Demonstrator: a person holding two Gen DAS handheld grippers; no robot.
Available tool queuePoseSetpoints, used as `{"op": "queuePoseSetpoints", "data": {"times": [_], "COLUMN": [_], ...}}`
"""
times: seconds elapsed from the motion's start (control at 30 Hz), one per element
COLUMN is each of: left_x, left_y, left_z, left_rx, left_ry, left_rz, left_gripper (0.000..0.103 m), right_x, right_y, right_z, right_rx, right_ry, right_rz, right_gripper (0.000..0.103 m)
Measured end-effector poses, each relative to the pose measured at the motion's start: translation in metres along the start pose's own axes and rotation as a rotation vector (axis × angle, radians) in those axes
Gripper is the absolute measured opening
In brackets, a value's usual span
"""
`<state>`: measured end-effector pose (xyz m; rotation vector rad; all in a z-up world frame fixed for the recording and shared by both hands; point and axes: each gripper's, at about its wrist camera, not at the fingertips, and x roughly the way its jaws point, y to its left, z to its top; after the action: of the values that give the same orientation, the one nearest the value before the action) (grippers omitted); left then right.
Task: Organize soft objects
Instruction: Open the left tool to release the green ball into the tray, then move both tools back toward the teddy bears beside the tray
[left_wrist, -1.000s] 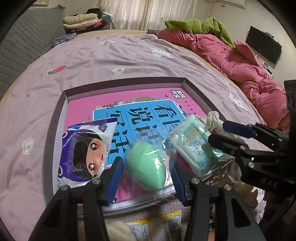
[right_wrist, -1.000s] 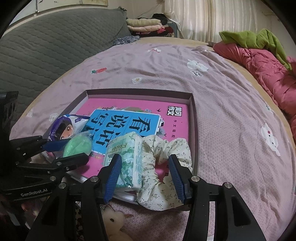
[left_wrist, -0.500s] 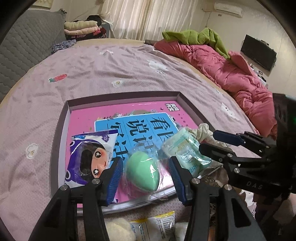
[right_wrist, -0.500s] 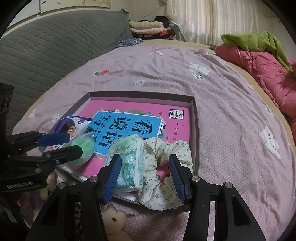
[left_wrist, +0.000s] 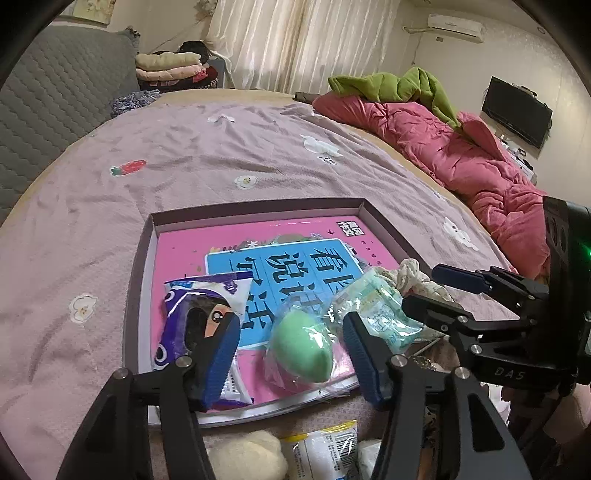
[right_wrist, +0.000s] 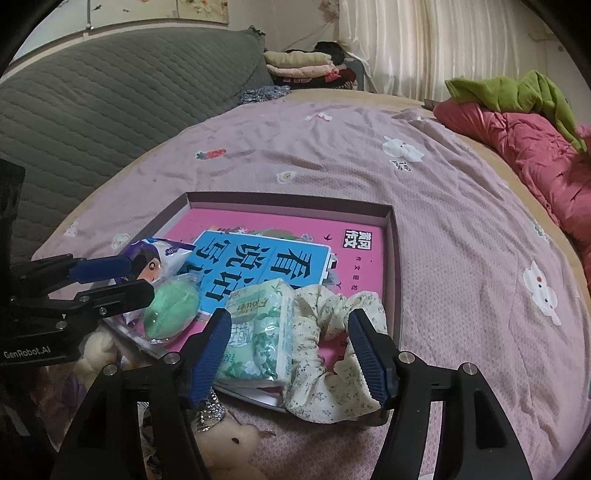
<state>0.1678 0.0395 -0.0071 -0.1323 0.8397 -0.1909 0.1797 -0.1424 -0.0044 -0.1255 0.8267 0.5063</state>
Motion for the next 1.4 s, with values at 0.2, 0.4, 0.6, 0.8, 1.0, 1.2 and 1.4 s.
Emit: {"op": "queuePoseSetpoints", "data": {"times": [0.2,0.4,0.6,0.8,1.0,1.2,1.4], "left_x": [-0.005,-0.011,-0.017,-0.026,-0.029,-0.029,-0.029], "left_y": [0.002,0.006,0.012,0.024,0.031,0.033,0.039], "left_z": [0.0,0.0,0.001,0.001,0.0,-0.003,-0.007], "left_rx": [0.002,0.004,-0.004,-0.031,-0.037,-0.03,-0.04], "left_ry": [-0.014,-0.032,-0.056,-0.081,-0.087,-0.086,-0.074], "left_rz": [0.007,0.036,0.066,0.085,0.118,0.128,0.129], "left_gripper": [0.058,0.065,0.066,0.066,0.066,0.066,0.066], "right_x": [-0.005,-0.013,-0.017,-0.02,-0.027,-0.031,-0.029], "right_y": [0.001,0.002,0.005,0.005,0.005,0.004,-0.002], "right_z": [0.001,0.004,0.005,0.003,0.001,0.001,0.0], "right_rx": [-0.005,-0.008,-0.024,-0.025,-0.026,-0.019,0.025], "right_ry": [-0.028,-0.073,-0.093,-0.102,-0.116,-0.132,-0.132], "right_rz": [0.005,0.034,0.052,0.061,0.076,0.1,0.153], "right_gripper": [0.068,0.069,0.072,0.075,0.076,0.076,0.076]}}
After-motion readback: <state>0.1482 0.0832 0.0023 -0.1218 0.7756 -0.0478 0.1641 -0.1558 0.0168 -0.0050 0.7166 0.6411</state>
